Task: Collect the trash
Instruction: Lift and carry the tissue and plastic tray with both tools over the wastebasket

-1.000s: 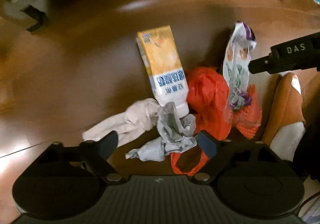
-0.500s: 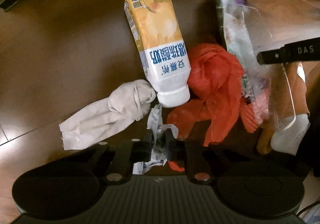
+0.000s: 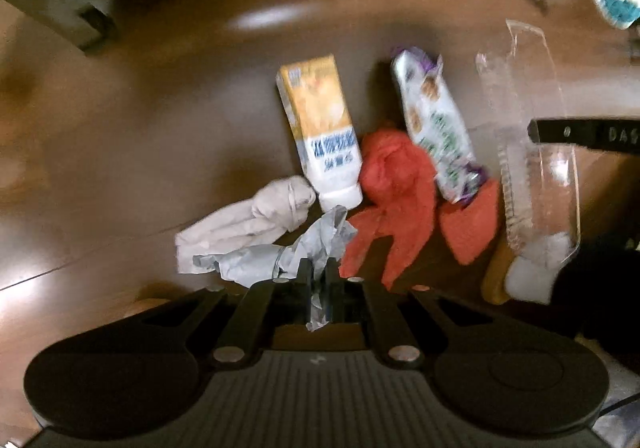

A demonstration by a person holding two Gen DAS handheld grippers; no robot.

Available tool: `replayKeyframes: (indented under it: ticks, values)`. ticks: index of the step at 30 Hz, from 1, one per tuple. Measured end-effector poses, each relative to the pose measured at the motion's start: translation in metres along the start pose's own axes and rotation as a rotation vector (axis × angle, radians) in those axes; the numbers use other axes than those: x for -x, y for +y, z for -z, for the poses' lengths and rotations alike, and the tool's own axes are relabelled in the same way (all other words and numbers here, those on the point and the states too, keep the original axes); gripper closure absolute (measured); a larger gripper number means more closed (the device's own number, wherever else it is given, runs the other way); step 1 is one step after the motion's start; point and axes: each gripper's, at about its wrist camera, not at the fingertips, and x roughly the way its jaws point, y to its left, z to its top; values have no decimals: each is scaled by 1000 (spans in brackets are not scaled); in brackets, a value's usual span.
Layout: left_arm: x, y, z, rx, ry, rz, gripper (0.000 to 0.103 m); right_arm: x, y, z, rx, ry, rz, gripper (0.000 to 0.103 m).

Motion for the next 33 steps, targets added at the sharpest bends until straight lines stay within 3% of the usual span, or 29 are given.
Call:
replayKeyframes:
  ticks: [9,19,33]
  values:
    - [134,-21,26,52,-255,-33,98,124,14,30,72,-193,-96,100]
    - [261,-69,93,129,-597,3,98,266,28,74,179,-446,-154,100]
    - [423,-114,154,88,-979,33,98,431,53,112,334,-795,-203,100]
